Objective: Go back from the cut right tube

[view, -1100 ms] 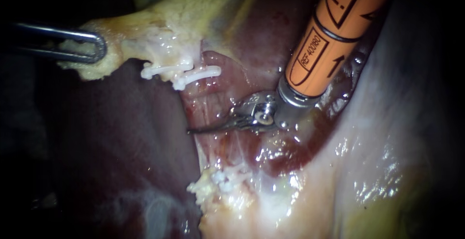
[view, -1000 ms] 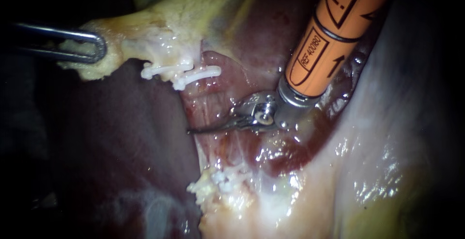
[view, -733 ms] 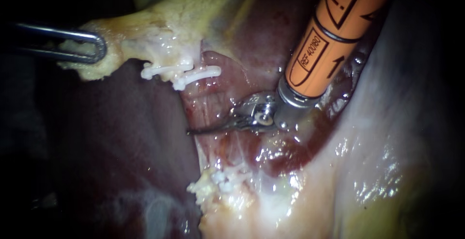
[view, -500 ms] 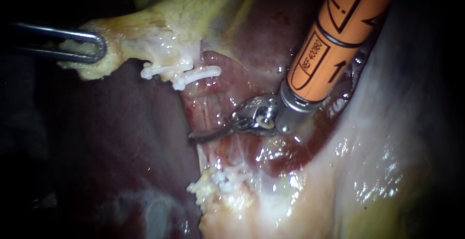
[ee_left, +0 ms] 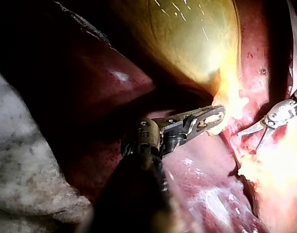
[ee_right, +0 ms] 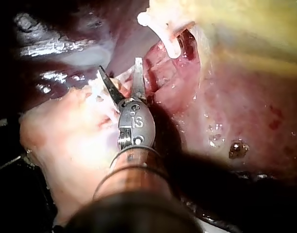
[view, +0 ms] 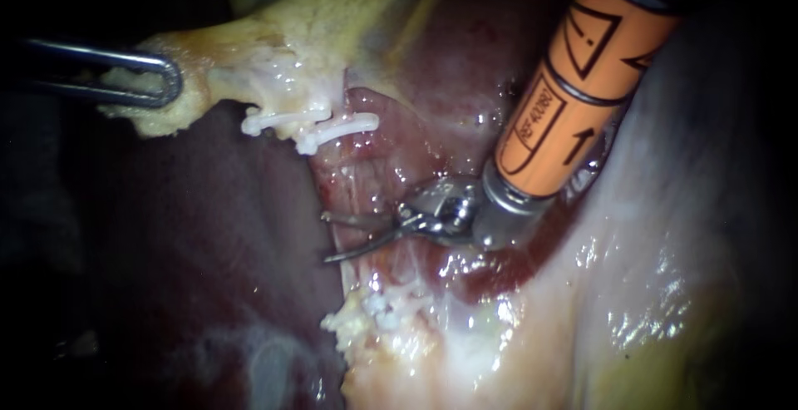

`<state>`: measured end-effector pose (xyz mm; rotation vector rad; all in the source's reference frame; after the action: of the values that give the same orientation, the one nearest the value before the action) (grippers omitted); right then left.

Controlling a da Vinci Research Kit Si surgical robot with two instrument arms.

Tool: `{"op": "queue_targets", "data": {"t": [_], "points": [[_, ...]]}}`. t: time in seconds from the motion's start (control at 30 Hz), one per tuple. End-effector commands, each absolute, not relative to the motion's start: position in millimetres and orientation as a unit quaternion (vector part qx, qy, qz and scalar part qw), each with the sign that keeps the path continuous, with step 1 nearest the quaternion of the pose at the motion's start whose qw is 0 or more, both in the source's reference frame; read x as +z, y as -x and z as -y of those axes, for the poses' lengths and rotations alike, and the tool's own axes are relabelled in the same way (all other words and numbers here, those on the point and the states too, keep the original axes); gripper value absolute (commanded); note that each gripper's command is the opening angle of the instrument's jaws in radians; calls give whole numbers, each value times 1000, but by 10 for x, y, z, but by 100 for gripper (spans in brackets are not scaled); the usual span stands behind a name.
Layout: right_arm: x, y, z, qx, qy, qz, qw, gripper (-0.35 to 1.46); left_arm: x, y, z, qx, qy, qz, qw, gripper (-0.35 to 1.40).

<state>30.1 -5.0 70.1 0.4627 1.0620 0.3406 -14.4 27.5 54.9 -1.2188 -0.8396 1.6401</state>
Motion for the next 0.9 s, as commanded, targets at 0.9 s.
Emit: {"op": "queue_targets", "data": {"t": [0.9], "points": [[623, -177, 18, 80, -146, -465, 869, 145, 554, 142, -278, 663, 493, 340, 449, -35]]}}
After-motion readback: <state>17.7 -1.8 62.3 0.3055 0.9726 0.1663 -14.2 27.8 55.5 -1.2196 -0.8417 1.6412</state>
